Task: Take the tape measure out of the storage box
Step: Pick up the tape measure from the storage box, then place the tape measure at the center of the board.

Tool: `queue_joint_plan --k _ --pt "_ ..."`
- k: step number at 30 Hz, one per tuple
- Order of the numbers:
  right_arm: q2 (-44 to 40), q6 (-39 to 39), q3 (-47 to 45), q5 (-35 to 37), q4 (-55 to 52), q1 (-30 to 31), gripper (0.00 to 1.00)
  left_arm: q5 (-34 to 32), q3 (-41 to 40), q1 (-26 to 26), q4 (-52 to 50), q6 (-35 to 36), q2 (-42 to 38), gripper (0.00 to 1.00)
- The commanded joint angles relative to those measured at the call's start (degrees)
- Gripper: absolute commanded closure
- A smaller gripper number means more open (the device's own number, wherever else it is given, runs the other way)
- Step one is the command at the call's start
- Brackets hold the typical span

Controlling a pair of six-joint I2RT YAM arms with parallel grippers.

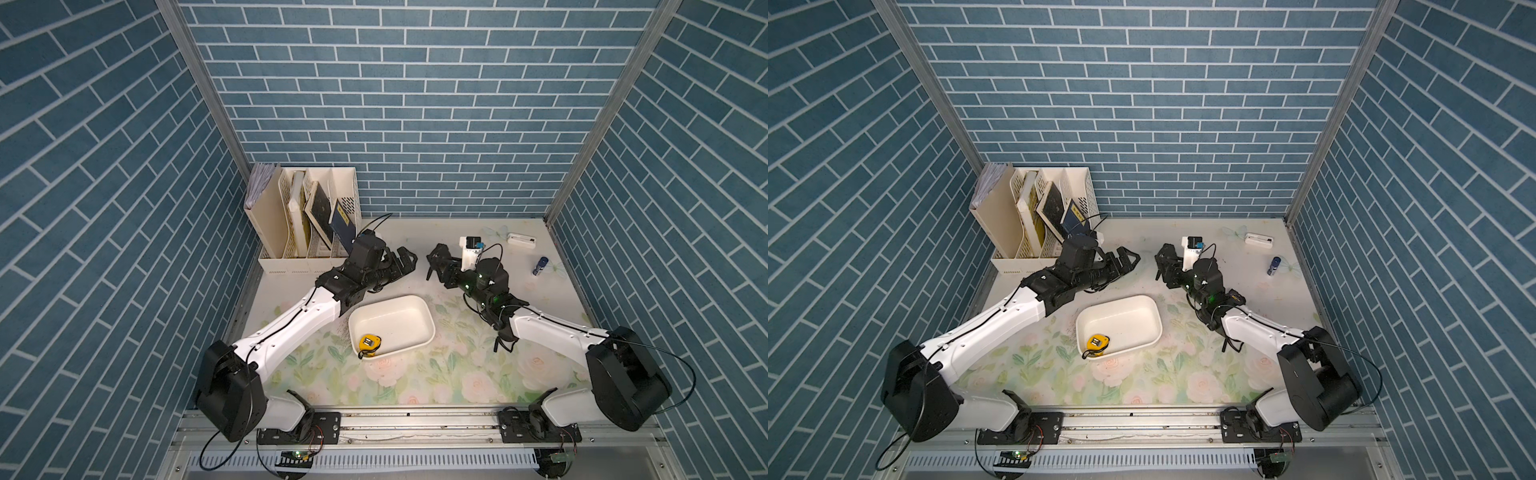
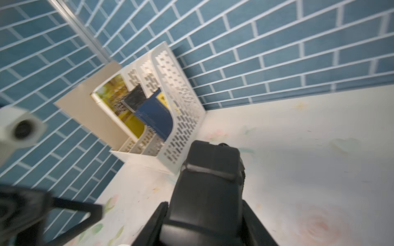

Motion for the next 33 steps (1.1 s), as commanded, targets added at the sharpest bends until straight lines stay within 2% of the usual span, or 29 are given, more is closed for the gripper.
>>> queue_joint_plan --k 1,5,10,16,33 --pt "-0.6 3.8 -0.4 0.5 -5.7 -3.9 1.00 -3.5 0.8 0.2 -10.7 6.4 -1.4 0.01" --pt "3.7 6.8 1.6 -2.2 -12.0 -6.9 1.00 -3.8 -0.8 0.3 -15.0 8.0 -1.3 0.04" --pt "8.1 11.3 0.0 -6.9 -10.8 -8.8 1.00 -4.5 -4.7 0.1 -17.2 8.2 -2.3 0.07" --pt "12.0 14.0 0.3 -7.7 -12.6 -9.1 1.00 -6.1 -7.4 -0.3 -18.7 8.4 -0.5 0.06" --pt "12.2 18.6 -4.0 -8.2 -17.0 -12.3 1.00 -7.7 -7.8 -1.5 -18.6 8.3 1.3 0.06"
